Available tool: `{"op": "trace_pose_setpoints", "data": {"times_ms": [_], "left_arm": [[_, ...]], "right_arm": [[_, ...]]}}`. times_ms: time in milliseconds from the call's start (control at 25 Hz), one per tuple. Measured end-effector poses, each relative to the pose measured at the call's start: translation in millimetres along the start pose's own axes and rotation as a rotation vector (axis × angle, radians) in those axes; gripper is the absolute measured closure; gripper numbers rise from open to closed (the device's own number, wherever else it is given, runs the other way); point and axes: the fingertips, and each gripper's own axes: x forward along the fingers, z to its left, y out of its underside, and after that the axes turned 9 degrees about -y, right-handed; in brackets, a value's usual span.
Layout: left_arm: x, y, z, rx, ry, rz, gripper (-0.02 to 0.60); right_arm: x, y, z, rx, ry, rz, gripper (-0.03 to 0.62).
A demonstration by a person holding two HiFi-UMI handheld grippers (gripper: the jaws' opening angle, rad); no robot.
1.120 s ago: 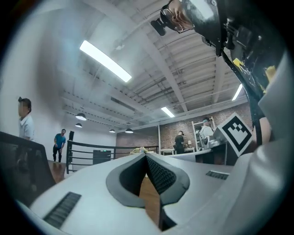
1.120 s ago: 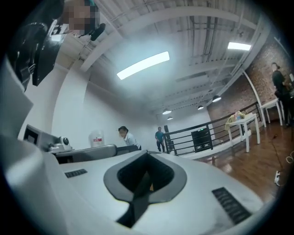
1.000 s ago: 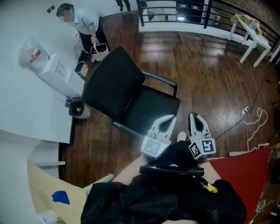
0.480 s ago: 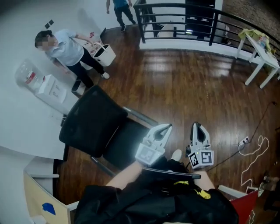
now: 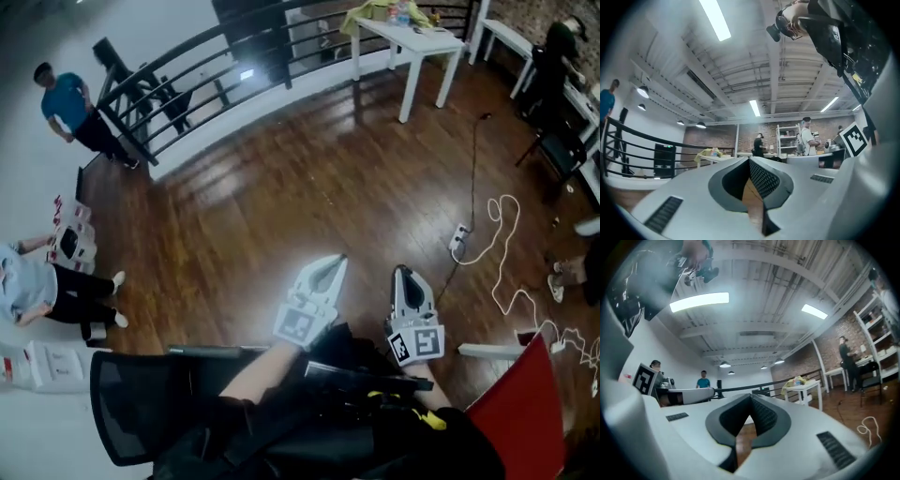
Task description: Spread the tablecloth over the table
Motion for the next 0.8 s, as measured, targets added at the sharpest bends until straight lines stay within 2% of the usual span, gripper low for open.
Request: {"op": "trace_pose_setpoints", "data": {"times_ms": [120,360,560,680,800], "left_arm": [[74,18,-31,-0.024,0.139,0.02,0.586],[216,62,-91,0.0,0.449,0.031,0.586],[368,72,-110,-0.059,0.649,0.036,0.586],[447,69,-147,-0.092,0.81,0.047,0.586],[495,84,-211,-0.122,1.013,0.092,0.586]], "right_arm": [[-15,-9,-74,-0.003,0.172,-0.014,0.589],[-36,-8,-219,0.014,0.539,-0.049,0.589],[-8,-36,-337,0.002,0.752,-0.075,0.589],[1,-72,-390,-0.054,0.885,-0.098,0.589],[-22,-91,-419,-0.122,1.059,-0.078,0.589]]}}
